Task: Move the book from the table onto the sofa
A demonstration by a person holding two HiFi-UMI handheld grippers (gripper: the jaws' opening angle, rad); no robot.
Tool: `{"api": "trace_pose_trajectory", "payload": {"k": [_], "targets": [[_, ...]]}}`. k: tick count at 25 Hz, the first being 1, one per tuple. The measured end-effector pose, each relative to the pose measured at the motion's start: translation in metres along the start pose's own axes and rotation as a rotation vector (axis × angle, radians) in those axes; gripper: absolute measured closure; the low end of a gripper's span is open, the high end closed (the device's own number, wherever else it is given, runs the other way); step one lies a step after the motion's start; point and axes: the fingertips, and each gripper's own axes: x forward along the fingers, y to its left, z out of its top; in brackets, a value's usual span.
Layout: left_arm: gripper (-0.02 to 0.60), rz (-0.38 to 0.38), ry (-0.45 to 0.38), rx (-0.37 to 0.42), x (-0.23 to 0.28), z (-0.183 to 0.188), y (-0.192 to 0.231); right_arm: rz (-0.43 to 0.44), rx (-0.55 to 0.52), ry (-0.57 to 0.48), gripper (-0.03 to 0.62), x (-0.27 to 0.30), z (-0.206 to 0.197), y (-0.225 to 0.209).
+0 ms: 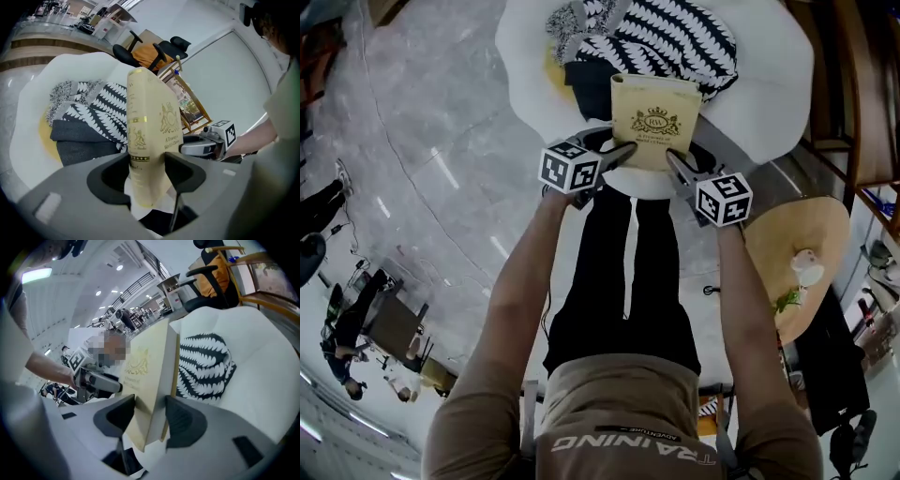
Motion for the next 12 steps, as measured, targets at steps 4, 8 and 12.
{"api": "trace_pose_trajectory", "payload": {"k": [4, 8, 12], "targets": [[0.348, 0.013, 0.027, -0.014, 0.021, -0.011, 0.031, -0.007, 0.072, 0.018, 0.382, 0.031, -0.023, -0.02], [0.348, 0.012, 0.043, -0.049, 0.045, -0.02, 0.06, -0.029, 0.094, 0.039, 0.382, 0.058, -0.037, -0.041], [0.348, 0.026, 0.038, -0.107, 0.06, -0.023, 0.084, -0.043, 0.104, 0.052, 0.384, 0.082, -0.041, -0.059]]}}
